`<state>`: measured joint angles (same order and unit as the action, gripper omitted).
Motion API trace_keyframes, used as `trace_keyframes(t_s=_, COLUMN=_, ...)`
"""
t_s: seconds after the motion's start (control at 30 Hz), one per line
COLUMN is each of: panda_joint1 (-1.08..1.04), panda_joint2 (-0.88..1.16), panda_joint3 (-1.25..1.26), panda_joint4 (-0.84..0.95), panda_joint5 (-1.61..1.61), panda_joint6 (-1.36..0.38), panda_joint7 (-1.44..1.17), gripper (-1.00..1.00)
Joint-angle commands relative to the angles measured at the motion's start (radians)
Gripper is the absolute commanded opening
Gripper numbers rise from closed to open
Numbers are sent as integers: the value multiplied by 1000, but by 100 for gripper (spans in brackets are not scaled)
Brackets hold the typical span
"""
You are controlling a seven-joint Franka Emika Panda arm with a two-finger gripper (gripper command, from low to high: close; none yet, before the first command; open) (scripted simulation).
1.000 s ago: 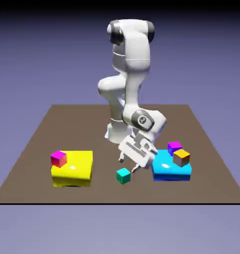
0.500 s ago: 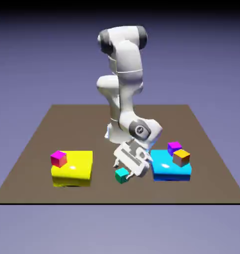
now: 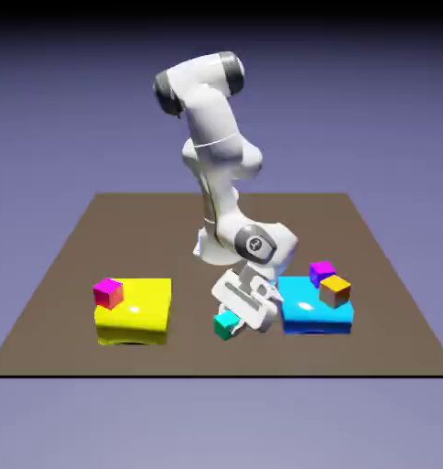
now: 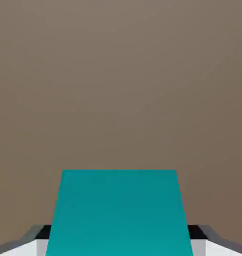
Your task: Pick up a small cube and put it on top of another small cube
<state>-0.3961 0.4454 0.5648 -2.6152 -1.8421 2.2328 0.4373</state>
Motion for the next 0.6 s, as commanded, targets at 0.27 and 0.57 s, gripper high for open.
trace_keyframes(t_s=0.27, panda_joint1=326, panda_joint2=-93, panda_joint3=-288, panda_joint4=-30, panda_joint5=92, panda_joint6=89, panda_joint7=-24, gripper=-100)
trace_keyframes(t_s=0.57, panda_joint1=652, panda_joint2=-186, panda_joint3=-576, panda_joint4=-60, panda_joint5=187, panda_joint6=177, panda_joint7=-51, gripper=-100)
